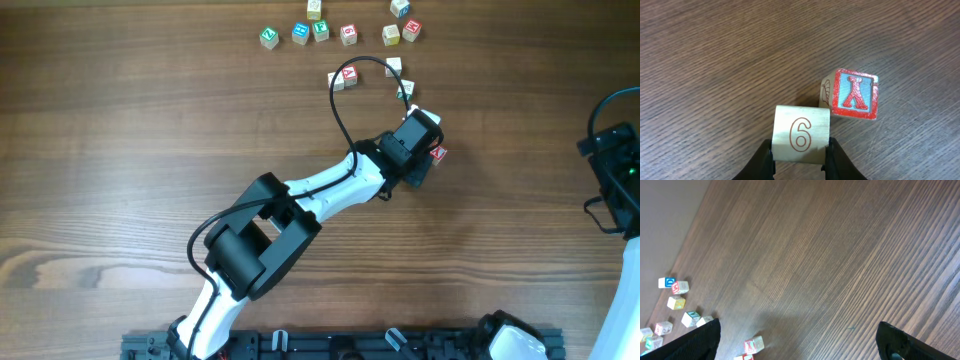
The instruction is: Form a circle
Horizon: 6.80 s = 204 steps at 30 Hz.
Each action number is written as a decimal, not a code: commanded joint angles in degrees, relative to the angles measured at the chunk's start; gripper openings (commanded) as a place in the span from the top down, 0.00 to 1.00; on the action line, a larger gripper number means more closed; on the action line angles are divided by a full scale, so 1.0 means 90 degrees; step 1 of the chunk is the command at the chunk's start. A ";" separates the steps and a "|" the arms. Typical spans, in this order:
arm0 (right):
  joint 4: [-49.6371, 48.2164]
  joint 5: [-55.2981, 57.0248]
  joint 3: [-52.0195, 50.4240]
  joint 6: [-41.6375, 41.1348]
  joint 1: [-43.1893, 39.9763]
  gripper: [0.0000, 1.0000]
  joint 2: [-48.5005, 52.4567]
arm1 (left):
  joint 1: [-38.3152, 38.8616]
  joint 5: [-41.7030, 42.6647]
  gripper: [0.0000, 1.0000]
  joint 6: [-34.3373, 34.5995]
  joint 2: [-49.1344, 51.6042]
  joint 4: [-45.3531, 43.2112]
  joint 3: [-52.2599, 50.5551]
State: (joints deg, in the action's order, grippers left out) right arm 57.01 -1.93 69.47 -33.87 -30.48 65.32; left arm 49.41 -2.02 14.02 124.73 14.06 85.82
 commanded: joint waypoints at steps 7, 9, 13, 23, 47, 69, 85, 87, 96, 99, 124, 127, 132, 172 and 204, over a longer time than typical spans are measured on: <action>0.0002 -0.0010 -0.0019 -0.0073 -0.0027 0.00 0.0000 | 0.0039 0.0177 0.90 0.0165 0.0114 -0.0199 -0.0061; 0.0002 -0.0010 -0.0019 -0.0073 -0.0027 0.00 0.0000 | 0.0039 0.0177 0.90 0.0168 0.0114 -0.0233 -0.0061; 0.0002 -0.0010 -0.0019 -0.0078 -0.0027 0.00 0.0000 | 0.0039 0.0262 0.89 0.0168 0.0114 -0.0316 -0.0061; 0.0002 -0.0010 -0.0019 -0.0075 -0.0027 0.00 0.0000 | 0.0015 -0.0019 0.89 0.0209 0.0114 0.0022 -0.0061; -0.0869 -0.2137 -0.0066 0.0996 0.0080 0.00 0.0364 | -0.0981 -0.2069 0.00 0.0216 -0.2586 0.0988 0.0002; -0.1098 -0.0338 0.6237 0.2086 0.4357 0.01 0.7890 | -0.3283 -0.1634 0.00 0.0709 -0.3429 0.3648 0.0000; -0.3886 -0.0260 0.6543 0.1931 0.4767 0.01 0.9347 | -0.3283 -0.1637 0.00 0.0709 -0.3429 0.3706 0.0000; -0.4209 -0.0265 0.6543 0.1931 0.4767 0.01 0.9420 | -0.3283 -0.1637 0.00 0.0709 -0.3429 0.3706 0.0000; -0.4629 -0.0211 0.6535 0.1926 0.4767 0.05 0.9935 | -0.3283 -0.1637 0.00 0.0709 -0.3429 0.3706 0.0000; -0.4483 -0.0092 0.6535 0.1933 0.4765 0.14 0.9959 | -0.3283 -0.1634 0.00 0.0709 -0.3429 0.3706 0.0000; -0.1605 0.0797 0.6754 0.2591 0.4716 0.84 0.6683 | -0.3283 -0.1637 0.00 0.0709 -0.3429 0.3706 0.0000; -0.0794 0.1124 0.6751 0.2591 0.4711 0.83 0.5671 | -0.3283 -0.1634 0.00 0.0709 -0.3429 0.3706 0.0000; 0.1256 0.1333 0.6751 0.2477 0.4714 0.80 0.3449 | -0.3283 -0.1637 0.00 0.0709 -0.3429 0.3706 0.0000; -0.4167 0.0352 -0.3628 -0.0614 0.4726 0.79 0.2385 | -0.3283 -0.1637 0.00 0.0709 -0.3429 0.3706 0.0000; -0.4816 -0.0457 -0.3626 -0.0544 0.4724 0.65 0.2732 | -0.3283 -0.1637 0.00 0.0709 -0.3429 0.3706 0.0000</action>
State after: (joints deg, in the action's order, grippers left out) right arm 13.96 -5.15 37.80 -38.57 12.19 88.84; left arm 20.08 -16.78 19.88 93.76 47.57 86.02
